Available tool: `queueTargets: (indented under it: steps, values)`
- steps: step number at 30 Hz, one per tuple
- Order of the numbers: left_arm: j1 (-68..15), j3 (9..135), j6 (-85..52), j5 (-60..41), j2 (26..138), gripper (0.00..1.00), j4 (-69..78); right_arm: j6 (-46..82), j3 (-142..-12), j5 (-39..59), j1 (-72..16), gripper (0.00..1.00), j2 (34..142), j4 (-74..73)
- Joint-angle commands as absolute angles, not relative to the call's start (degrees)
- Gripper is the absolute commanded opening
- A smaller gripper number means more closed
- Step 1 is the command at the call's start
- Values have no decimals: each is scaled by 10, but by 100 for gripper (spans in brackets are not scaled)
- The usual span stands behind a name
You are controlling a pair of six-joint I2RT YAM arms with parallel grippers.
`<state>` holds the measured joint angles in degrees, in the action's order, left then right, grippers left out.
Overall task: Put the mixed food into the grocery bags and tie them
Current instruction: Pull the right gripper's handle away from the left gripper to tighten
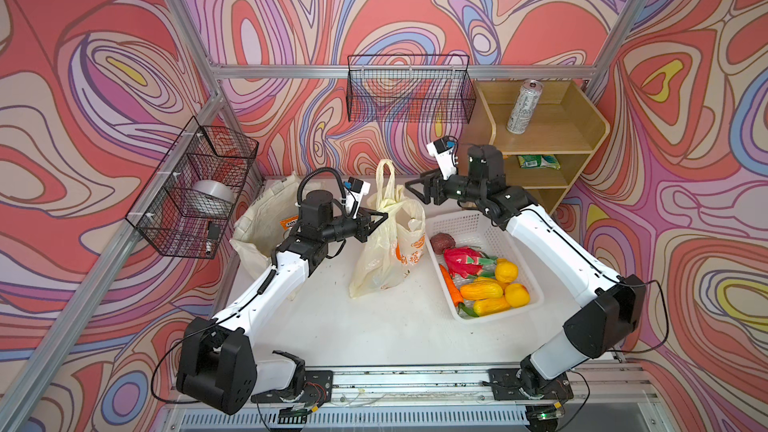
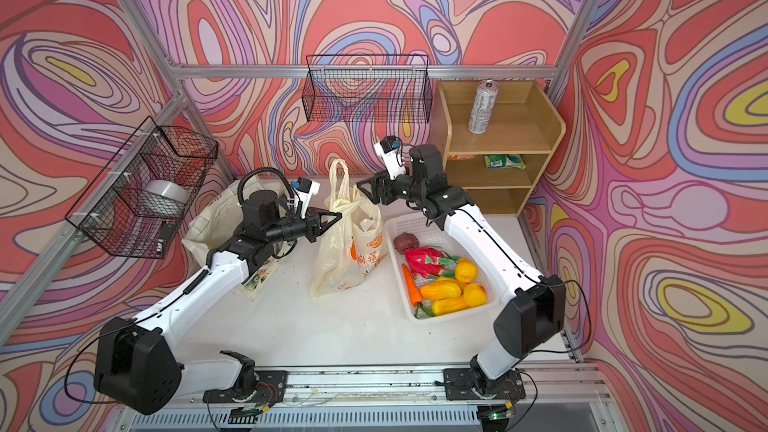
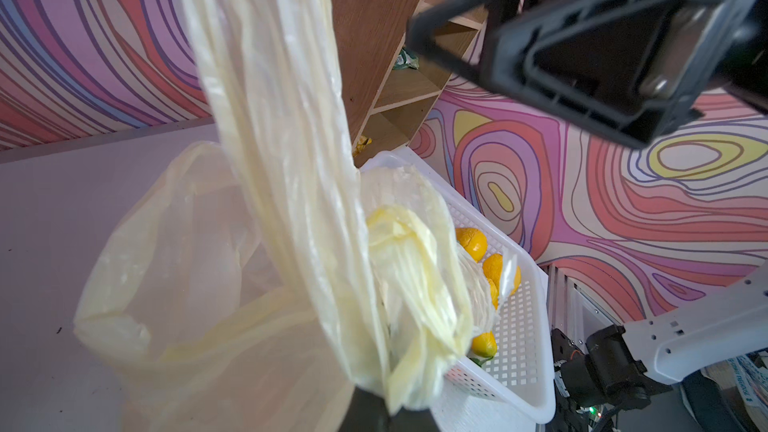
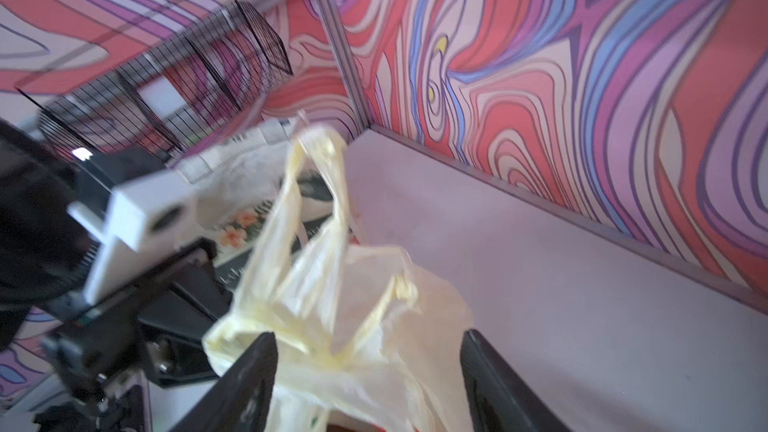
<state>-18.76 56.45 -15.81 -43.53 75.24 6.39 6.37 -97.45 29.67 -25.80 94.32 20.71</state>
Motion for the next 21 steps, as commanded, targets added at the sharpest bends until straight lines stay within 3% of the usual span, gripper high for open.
queueTargets:
  steps: [1,9,11,13,16,19,21]
  values:
    - [-185,577,-142,-453,752,0,57,89,-1056,361,-259,77,1009,244]
    - [-185,580,-145,-468,763,0,56,151,-1187,438,-259,79,1127,243]
    - [-185,579,-146,-468,764,0,58,167,-1194,454,-260,75,1139,231]
    - [-185,580,-148,-469,765,0,59,180,-1190,466,-260,64,1139,213]
    - [-185,579,-153,-469,768,0,60,189,-1173,471,-259,25,1125,193]
    - [-183,573,-164,-460,770,0,69,195,-1144,461,-259,0,1096,169]
    - [-175,561,-193,-442,768,0,89,199,-1122,453,-258,0,1072,160]
